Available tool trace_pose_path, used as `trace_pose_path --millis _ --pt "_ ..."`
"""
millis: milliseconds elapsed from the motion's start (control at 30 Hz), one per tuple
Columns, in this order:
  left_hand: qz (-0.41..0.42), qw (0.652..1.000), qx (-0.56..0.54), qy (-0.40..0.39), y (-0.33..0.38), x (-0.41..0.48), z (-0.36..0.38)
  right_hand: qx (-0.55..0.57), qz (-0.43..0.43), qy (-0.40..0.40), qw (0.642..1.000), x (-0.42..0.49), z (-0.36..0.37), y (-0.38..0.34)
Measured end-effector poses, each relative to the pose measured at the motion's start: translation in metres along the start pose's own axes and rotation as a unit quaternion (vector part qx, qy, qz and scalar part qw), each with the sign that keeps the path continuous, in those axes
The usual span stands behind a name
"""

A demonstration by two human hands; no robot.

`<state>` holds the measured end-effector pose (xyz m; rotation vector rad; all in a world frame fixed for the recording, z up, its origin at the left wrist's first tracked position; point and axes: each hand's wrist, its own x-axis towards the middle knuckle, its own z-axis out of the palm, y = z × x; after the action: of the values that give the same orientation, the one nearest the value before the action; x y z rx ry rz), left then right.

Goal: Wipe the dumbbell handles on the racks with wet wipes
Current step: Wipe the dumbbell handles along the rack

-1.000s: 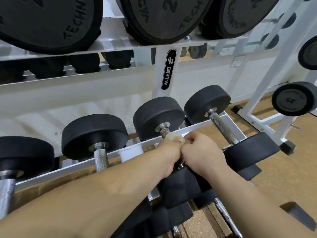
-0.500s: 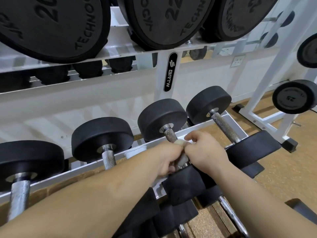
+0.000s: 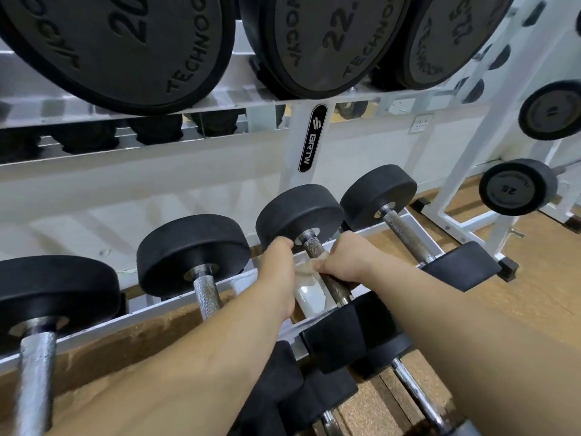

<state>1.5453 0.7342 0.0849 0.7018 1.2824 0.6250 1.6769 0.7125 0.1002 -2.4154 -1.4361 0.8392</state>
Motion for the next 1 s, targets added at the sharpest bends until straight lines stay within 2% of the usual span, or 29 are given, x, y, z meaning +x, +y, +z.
trace_pose_path --millis 167,267,467,600,733,800,867,933,1000 --pt "0.097 0.979 0.171 0.044 -0.008 0.018 0.007 0.227 0.033 0.048 0.972 0.025 -0.004 0.001" --pt "0.128 0.964 0.228 0.036 -0.014 0.021 0.007 0.296 0.019 0.001 0.955 0.033 0.014 -0.005" --pt "0.154 0.953 0.258 0.041 -0.014 0.023 0.001 0.216 0.005 -0.088 0.972 0.04 0.021 0.002" --pt "0.132 0.951 0.277 0.044 -0.017 0.025 -0.001 0.056 -0.044 -0.106 0.992 0.033 0.015 -0.007" --pt "0.12 0.951 0.281 0.043 -0.019 0.027 -0.004 -0.03 0.006 -0.207 0.978 0.018 -0.001 -0.003" --pt "0.123 0.95 0.286 0.035 -0.021 0.028 -0.004 -0.09 0.024 -0.228 0.969 0.012 -0.006 0.005" --pt "0.133 0.945 0.299 0.02 -0.023 0.029 -0.002 -0.072 0.025 -0.225 0.971 0.011 -0.008 0.009" --pt "0.142 0.942 0.303 0.012 -0.023 0.028 -0.001 0.042 0.0 -0.164 0.986 0.013 -0.002 0.006" --pt "0.158 0.938 0.309 0.007 -0.023 0.025 0.0 0.177 -0.009 -0.08 0.981 0.017 0.005 -0.001"
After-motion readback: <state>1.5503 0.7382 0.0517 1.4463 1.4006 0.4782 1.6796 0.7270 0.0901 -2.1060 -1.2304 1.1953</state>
